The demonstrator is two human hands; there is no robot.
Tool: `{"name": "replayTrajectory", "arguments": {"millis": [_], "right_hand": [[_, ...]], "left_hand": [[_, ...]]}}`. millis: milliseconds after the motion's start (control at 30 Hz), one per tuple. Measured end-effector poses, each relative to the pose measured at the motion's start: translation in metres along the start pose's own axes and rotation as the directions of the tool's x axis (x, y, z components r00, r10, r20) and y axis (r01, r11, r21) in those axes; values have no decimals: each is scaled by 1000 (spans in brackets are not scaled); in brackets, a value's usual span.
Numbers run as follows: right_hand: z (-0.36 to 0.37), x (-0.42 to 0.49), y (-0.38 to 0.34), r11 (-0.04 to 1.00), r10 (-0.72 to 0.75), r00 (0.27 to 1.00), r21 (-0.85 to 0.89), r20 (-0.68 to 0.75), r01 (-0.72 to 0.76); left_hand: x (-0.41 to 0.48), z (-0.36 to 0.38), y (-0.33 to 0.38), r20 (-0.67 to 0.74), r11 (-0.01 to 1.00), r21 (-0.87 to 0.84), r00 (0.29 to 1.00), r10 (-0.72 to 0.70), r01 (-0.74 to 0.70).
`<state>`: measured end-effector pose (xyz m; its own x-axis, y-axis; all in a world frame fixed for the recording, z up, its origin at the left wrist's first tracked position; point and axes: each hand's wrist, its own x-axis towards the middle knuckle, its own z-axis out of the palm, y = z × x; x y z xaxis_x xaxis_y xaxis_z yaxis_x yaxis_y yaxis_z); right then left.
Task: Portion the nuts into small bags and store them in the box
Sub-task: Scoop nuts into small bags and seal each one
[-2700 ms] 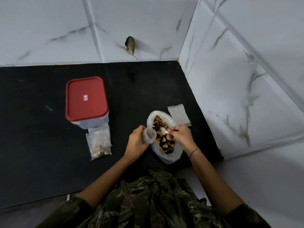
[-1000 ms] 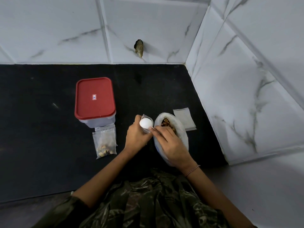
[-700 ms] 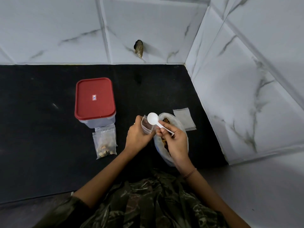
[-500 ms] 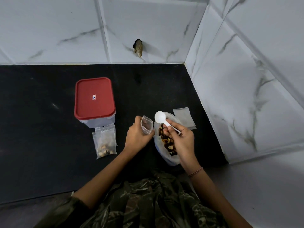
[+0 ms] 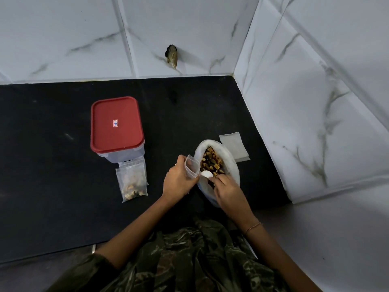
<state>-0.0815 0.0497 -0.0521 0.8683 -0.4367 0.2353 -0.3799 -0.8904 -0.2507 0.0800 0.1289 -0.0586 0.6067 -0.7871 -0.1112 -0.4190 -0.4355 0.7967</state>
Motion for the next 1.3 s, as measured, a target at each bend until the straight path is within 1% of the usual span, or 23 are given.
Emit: {"name": "replayTrajectory", "arguments": {"millis": [67, 133, 233, 300, 367, 433, 533, 700, 800, 867, 900, 967, 1033, 1067, 1167, 1300], "right_hand": [[5, -1, 7, 999, -22, 1000, -43, -12, 21], [8, 0, 15, 999, 14, 999, -48, -36, -16], [9, 9, 29, 995, 94, 995, -24, -24, -94], [8, 18, 34, 984, 174, 984, 35, -36, -173], [3, 26, 34, 952, 284, 956, 143, -72, -272], [-2, 33, 35, 930, 340, 936, 178, -87, -322], [-5, 41, 38, 934, 339, 940, 137, -33, -331], [0, 48, 36, 961, 267, 960, 51, 86, -272], [1, 42, 34, 958, 274, 945, 34, 177, -284], [0, 37, 32, 950, 287, 932, 56, 223, -307], [-1, 35, 32, 943, 297, 927, 84, 229, -323], [-5, 35, 34, 931, 315, 932, 133, 182, -340], [-8, 38, 38, 925, 339, 933, 140, 122, -354], [-8, 41, 38, 921, 351, 930, 140, 114, -365], [-9, 48, 32, 891, 404, 900, 150, 164, -427], [-16, 53, 32, 808, 483, 822, 207, 302, -551]], "left_hand": [[1, 1, -2, 4, 997, 63, 999, -34, 34], [2, 3, -4, 12, 993, 105, 999, -53, 51], [3, 6, -4, 23, 987, 156, 999, -39, 35], [3, 7, -4, 27, 985, 168, 999, -33, 28], [2, 7, -4, 31, 986, 163, 999, -38, 32], [2, 6, -4, 33, 987, 155, 999, -40, 34], [1, 5, -3, 39, 990, 139, 998, -40, 34], [0, 8, -1, 23, 989, 146, 999, -38, 34], [0, 11, 0, 10, 988, 151, 999, -35, 33], [1, 12, 0, 3, 989, 145, 999, -37, 36], [1, 12, 0, 3, 989, 142, 999, -38, 38], [1, 12, 0, -1, 990, 137, 999, -38, 38], [1, 13, -1, -3, 989, 142, 999, -43, 43], [1, 13, -1, -1, 989, 143, 999, -44, 44], [0, 14, -1, 2, 988, 148, 999, -40, 39], [0, 14, -2, 9, 990, 137, 999, -33, 32]]}}
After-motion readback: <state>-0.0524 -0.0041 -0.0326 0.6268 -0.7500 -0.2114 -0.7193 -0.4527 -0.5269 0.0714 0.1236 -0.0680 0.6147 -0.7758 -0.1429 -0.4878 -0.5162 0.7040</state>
